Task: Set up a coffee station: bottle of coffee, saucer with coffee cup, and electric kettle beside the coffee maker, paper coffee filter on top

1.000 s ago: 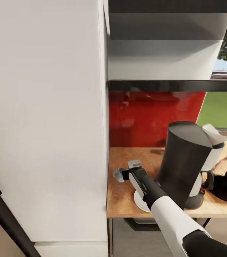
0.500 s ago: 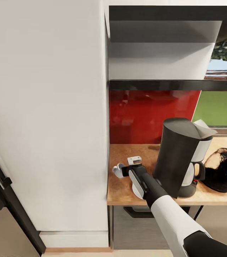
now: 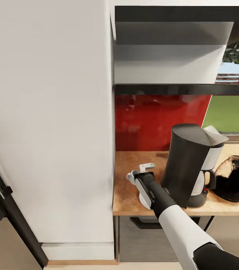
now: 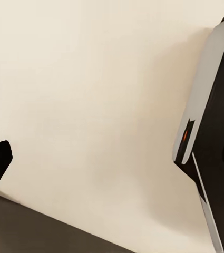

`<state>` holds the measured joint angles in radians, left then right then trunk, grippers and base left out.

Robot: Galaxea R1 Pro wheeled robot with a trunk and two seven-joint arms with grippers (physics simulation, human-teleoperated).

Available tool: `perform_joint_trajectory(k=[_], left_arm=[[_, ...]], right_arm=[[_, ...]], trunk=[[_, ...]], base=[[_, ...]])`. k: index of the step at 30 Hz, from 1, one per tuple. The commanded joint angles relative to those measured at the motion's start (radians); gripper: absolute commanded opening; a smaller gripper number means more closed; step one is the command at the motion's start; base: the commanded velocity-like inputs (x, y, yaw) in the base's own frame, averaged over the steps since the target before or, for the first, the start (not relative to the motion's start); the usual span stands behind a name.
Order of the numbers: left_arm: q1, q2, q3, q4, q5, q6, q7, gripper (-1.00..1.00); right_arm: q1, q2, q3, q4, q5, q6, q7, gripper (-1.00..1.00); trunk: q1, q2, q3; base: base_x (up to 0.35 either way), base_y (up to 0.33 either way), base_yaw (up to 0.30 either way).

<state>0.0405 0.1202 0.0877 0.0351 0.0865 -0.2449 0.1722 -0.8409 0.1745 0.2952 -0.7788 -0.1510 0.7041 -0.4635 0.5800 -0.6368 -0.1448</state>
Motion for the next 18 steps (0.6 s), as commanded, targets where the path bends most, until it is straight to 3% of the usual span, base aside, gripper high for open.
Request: perform_joint_trajectory(k=[1, 9, 18], left_arm=[[-0.001, 0.0, 0.007, 0.002, 0.004, -0.007, -0.002, 1.0], [-0.001, 0.002, 0.007, 0.002, 0.004, -0.005, 0.002, 1.0], [-0.002, 0.002, 0.009, 0.0, 0.004, -0.005, 0.003, 1.0]], right_arm=[[-0.001, 0.0, 0.003, 0.0, -0.011, 0.002, -0.009, -1.0], [-0.001, 0.0, 0.003, 0.0, -0.009, 0.002, -0.013, -1.0], [0.0, 0.0, 0.001, 0.001, -0.009, 0.002, -0.014, -1.0]], trunk=[[0.0, -0.001, -0.001], [0.0, -0.001, -0.001], [0.0, -0.001, -0.001]], base=[[-0.017, 0.0, 0.0], [-0.178, 0.125, 0.0], [-0.025, 0.019, -0.033]])
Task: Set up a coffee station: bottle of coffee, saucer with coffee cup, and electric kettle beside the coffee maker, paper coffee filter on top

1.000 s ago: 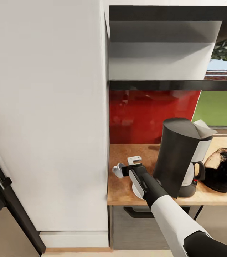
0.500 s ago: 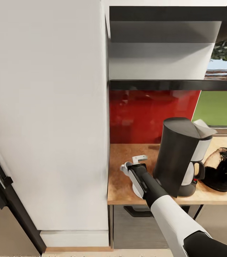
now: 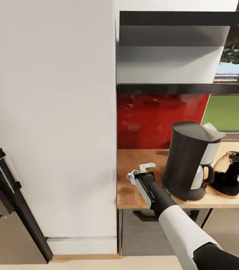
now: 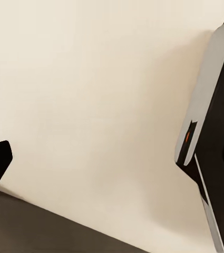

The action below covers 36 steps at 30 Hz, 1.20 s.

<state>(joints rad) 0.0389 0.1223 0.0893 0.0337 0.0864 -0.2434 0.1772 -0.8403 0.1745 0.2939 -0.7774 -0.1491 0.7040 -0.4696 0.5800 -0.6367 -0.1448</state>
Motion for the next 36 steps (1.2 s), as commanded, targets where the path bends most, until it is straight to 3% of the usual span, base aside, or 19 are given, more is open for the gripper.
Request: perform_joint_trajectory(k=[1, 23, 36], left_arm=[[-0.001, 0.0, 0.007, 0.002, 0.004, -0.007, -0.002, 1.0], [-0.001, -0.001, 0.006, 0.002, 0.004, -0.007, 0.001, 1.0], [-0.001, 0.001, 0.006, 0.002, 0.004, -0.007, 0.0, 1.0]], right_arm=[[-0.001, 0.0, 0.002, 0.0, -0.01, 0.002, -0.007, -1.0], [-0.001, 0.0, 0.003, 0.002, -0.011, 0.0, -0.007, -1.0], [-0.002, 0.0, 0.007, 0.012, -0.012, 0.0, -0.007, -1.0]], trunk=[[0.0, -0.001, -0.001], [0.0, -0.001, -0.001], [0.0, -0.001, -0.001]], base=[[-0.001, 0.001, -0.224], [-0.042, 0.059, -0.262], [0.0, 0.0, -0.031]])
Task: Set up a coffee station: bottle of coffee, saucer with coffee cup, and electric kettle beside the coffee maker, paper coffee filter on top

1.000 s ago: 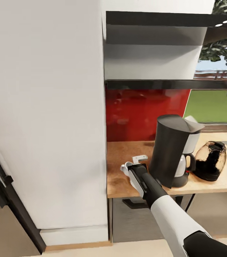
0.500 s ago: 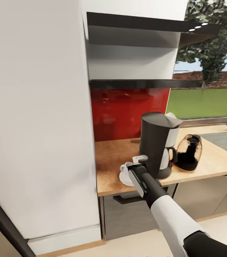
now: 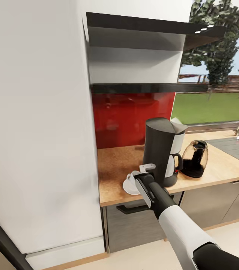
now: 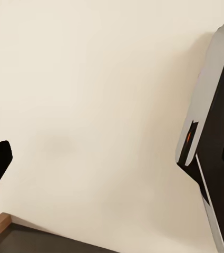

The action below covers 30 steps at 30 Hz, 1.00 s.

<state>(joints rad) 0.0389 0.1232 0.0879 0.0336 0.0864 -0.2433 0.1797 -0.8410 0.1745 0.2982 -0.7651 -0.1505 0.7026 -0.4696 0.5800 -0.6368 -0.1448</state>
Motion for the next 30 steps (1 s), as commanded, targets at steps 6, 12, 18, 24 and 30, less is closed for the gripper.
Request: perform_joint_trajectory(k=[6, 12, 18, 24, 30], left_arm=[[-0.001, 0.0, 0.009, 0.002, 0.004, -0.007, -0.003, 1.0], [-0.001, 0.0, 0.009, 0.002, 0.004, -0.007, -0.003, 1.0], [-0.001, 0.0, 0.009, 0.002, 0.004, -0.007, -0.003, 1.0], [-0.001, 0.002, 0.009, 0.002, 0.005, -0.007, -0.012, 1.0], [-0.001, 0.001, 0.009, 0.002, 0.006, -0.007, -0.012, 1.0]], right_arm=[[-0.001, 0.0, 0.004, 0.045, -0.011, 0.0, -0.008, -1.0], [-0.001, 0.0, 0.004, 0.056, -0.011, 0.0, -0.008, -1.0], [-0.001, 0.0, 0.004, 0.056, -0.01, 0.0, -0.008, -1.0], [-0.001, 0.0, 0.004, 0.056, -0.008, 0.0, -0.008, -1.0], [-0.001, 0.0, 0.003, 0.056, -0.007, 0.0, -0.008, -1.0]], trunk=[[0.0, -0.001, -0.001], [0.0, -0.001, -0.001], [0.0, -0.001, -0.001], [0.0, -0.001, -0.001], [0.0, -0.001, -0.001]], base=[[0.0, 0.0, 0.0], [0.0, 0.0, 0.0], [0.0, 0.0, 0.0], [0.045, 0.0, 0.0], [0.054, 0.0, 0.0]])
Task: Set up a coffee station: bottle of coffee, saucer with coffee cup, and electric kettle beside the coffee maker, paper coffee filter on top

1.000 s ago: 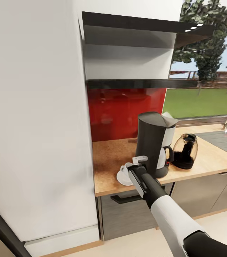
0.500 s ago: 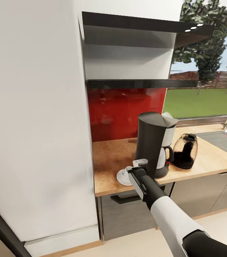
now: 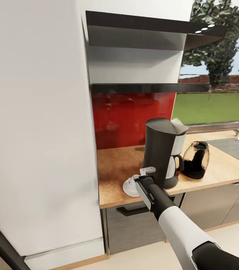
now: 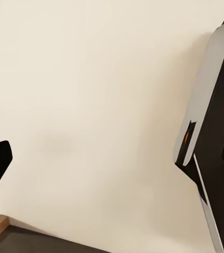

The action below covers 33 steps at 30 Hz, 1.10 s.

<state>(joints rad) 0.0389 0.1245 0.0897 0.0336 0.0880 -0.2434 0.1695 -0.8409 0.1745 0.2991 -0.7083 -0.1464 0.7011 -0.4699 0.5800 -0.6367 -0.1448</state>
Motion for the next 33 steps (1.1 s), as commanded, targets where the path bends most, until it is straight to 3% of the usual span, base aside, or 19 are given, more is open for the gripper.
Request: perform_joint_trajectory(k=[1, 33], left_arm=[[-0.001, 0.0, 0.008, 0.002, 0.004, -0.007, -0.001, 1.0], [-0.001, 0.001, 0.008, 0.002, 0.005, -0.005, -0.002, 1.0]], right_arm=[[-0.001, 0.0, 0.003, 0.0, -0.01, 0.002, -0.008, -1.0], [-0.001, 0.0, 0.007, 0.04, -0.01, 0.002, -0.01, -1.0]], trunk=[[0.0, -0.001, -0.001], [0.0, -0.001, -0.001]], base=[[0.007, 0.0, 0.0], [0.0, 0.0, 0.0]])
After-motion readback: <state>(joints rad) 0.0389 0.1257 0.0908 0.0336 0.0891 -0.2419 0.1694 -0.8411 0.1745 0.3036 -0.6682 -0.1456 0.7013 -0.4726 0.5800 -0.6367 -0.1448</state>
